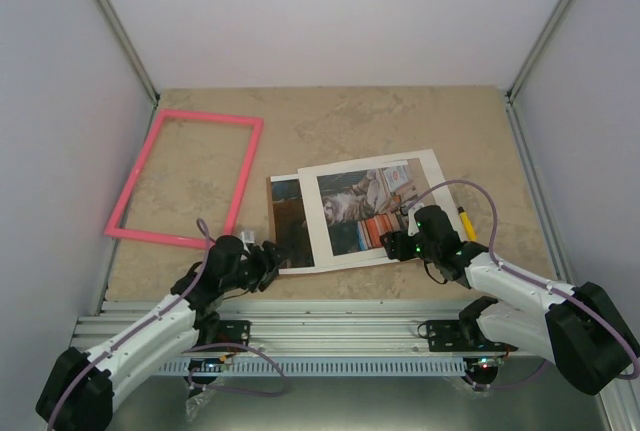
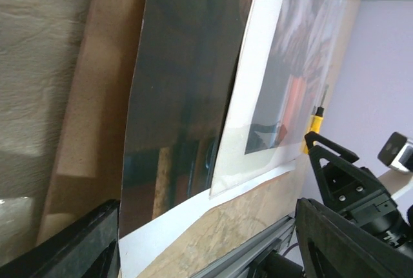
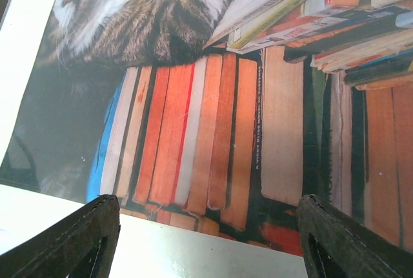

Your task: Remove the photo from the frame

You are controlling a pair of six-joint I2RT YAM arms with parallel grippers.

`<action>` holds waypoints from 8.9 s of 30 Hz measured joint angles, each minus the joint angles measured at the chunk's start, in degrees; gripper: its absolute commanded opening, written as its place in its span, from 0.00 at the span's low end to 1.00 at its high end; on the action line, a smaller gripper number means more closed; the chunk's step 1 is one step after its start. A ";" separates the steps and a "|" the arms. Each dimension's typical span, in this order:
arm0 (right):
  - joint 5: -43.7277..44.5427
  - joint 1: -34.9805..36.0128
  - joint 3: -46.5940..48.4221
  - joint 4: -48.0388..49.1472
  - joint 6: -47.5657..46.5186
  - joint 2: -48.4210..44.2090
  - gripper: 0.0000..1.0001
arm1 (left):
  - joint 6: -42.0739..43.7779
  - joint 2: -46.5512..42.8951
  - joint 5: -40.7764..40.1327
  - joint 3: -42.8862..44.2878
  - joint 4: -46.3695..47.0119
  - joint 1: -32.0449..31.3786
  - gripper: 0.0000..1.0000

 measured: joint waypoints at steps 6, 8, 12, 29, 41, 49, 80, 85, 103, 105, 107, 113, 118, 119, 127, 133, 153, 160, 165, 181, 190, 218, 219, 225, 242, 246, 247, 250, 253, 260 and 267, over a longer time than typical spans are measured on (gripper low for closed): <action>0.00 0.04 0.00 0.00 -0.02 0.00 0.76 | -1.14 2.25 -0.09 -0.35 4.46 0.00 0.72; 0.00 0.11 0.00 0.00 -0.02 -0.02 0.76 | -1.14 3.89 -0.28 -0.35 5.88 0.00 0.72; 0.00 0.11 0.00 0.00 -0.09 0.00 0.76 | -0.68 7.50 -0.96 -0.28 8.24 0.00 0.71; 0.00 0.44 0.00 0.00 -0.57 -0.07 0.84 | 6.86 19.87 -3.02 5.09 15.15 3.54 0.62; 0.00 0.44 0.00 0.02 -0.63 -1.31 0.93 | 11.69 31.50 -2.56 10.64 19.30 6.08 0.52; 0.02 0.44 0.00 0.02 -0.66 -1.33 0.94 | 14.03 39.85 -1.16 13.40 22.95 7.65 0.39; 0.20 0.44 -0.02 0.02 -0.63 -2.29 0.98 | 29.99 35.65 -4.37 25.22 6.12 8.96 0.00; 0.20 0.44 -0.42 0.11 -0.63 -3.37 0.98 | 33.00 31.69 -7.82 30.27 -3.98 8.96 0.00; 0.02 0.44 -0.72 0.24 -0.83 -3.89 0.98 | 41.18 23.52 -20.96 51.69 -35.41 8.96 0.00; -0.02 0.44 -0.76 0.26 -0.85 -3.89 0.98 | 42.03 23.52 -22.08 53.96 -38.18 8.96 0.00; -0.07 0.44 -0.76 0.26 -0.94 -3.89 0.98 | 42.93 23.43 -23.10 56.35 -40.68 8.96 0.00; -0.72 0.44 -0.76 0.28 -1.49 -3.89 0.98 | 44.59 22.49 -26.99 63.84 -47.47 8.96 0.00; -1.81 0.44 -0.04 -0.48 -1.79 -4.33 0.98 | 45.99 21.14 -29.51 71.10 -52.30 8.96 0.00; -2.05 0.44 0.42 -0.96 -1.99 -4.76 0.98 | 46.49 21.14 -29.73 72.46 -53.07 8.96 0.00; -4.48 0.44 9.60 -5.42 -6.21 -10.54 0.98 | 51.84 24.81 -26.97 81.18 -56.57 8.96 0.00; -5.88 0.44 16.65 -6.32 -11.67 -11.87 0.98 | 57.07 26.67 -23.47 89.11 -58.40 8.96 0.00; -17.55 -0.74 43.21 -8.74 -41.16 -0.48 0.97 | 80.96 19.26 -6.49 76.08 -41.29 2.84 0.00; -22.05 -3.78 51.98 -13.44 -52.43 5.53 0.97 | 85.77 13.75 -10.25 68.32 -38.12 -2.43 0.00; -24.68 -4.57 54.14 -16.44 -58.90 5.57 0.97 | 87.27 11.56 -10.73 66.07 -35.41 -2.75 0.00; -35.60 -4.57 58.18 -27.52 -66.93 6.56 0.44 | 88.94 8.09 -10.75 61.64 -31.21 -2.84 0.00; -36.09 -4.57 58.16 -29.31 -66.97 6.56 0.01 | 89.07 7.52 -10.99 59.52 -29.90 -2.84 0.00; -34.53 -1.51 56.94 -21.88 -30.75 11.26 0.01 | 77.37 -0.74 -35.41 48.74 -11.17 10.45 1.00; -34.47 -1.51 56.94 -21.44 -28.55 11.93 0.00 | 76.89 -1.27 -36.48 48.33 -10.71 10.60 1.00; -35.69 -3.56 55.56 -17.81 -17.00 14.93 0.01 | 74.53 -3.76 -43.52 46.75 -7.89 10.75 1.00; -47.89 -19.96 40.61 -8.04 -4.55 28.68 0.00 | 71.58 -4.22 -50.18 45.07 -6.93 10.80 1.00; -50.01 -21.88 40.33 -7.63 -5.49 34.40 0.01 | 71.06 -4.28 -50.77 45.05 -6.73 10.80 1.00; -50.40 -22.23 40.33 -7.65 -5.75 35.93 0.01 | 71.01 -4.28 -50.84 45.03 -6.69 10.80 1.00; -51.08 -22.82 40.30 -7.54 -6.21 40.00 0.01 | 70.99 -4.28 -50.88 44.85 -6.69 10.80 1.00; -51.41 -22.93 40.13 -6.67 -6.12 42.64 0.01 | 70.95 -4.28 -50.88 44.65 -6.69 10.80 1.00; -51.36 -23.71 39.95 -3.85 -5.27 46.66 0.10 | 70.79 -4.26 -50.84 44.50 -6.67 10.80 1.00; -49.83 -25.24 37.35 -2.69 -4.55 46.60 0.35 | 70.71 -4.35 -50.86 44.28 -6.67 10.80 1.00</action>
